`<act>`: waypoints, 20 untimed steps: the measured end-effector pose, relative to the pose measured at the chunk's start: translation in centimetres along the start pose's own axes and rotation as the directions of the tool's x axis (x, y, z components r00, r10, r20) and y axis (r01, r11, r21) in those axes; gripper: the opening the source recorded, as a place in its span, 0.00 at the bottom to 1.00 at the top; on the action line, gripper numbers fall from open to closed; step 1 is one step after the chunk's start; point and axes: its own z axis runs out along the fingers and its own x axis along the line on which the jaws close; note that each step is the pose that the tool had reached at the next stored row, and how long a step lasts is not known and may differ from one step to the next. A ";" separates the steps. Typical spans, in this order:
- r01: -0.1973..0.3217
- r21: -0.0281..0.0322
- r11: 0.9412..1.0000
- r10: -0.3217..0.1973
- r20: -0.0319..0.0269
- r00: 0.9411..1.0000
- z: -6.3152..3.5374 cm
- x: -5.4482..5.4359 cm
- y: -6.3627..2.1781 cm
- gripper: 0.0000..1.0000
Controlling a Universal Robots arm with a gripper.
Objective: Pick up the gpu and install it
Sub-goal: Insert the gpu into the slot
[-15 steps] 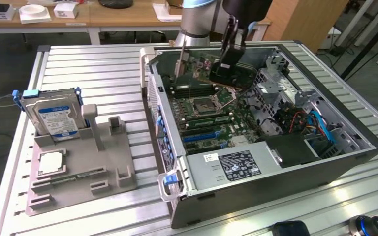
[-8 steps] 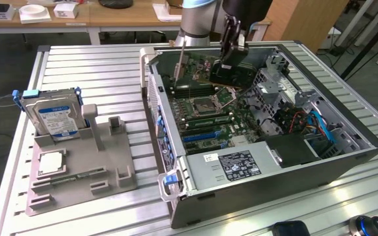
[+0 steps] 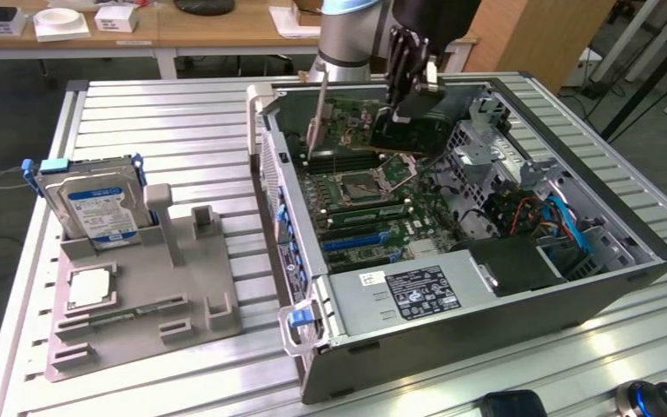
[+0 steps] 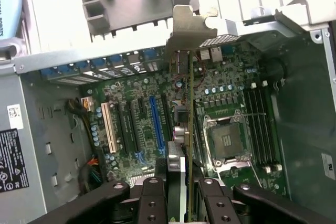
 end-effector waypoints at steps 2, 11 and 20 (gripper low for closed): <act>0.008 0.000 1.000 -0.008 0.000 1.000 0.00 0.0 0.00 0.28; 0.008 0.000 1.000 -0.008 0.000 1.000 0.00 0.0 0.00 0.28; 0.074 -0.001 0.997 -0.074 -0.004 0.997 0.08 0.0 0.00 0.28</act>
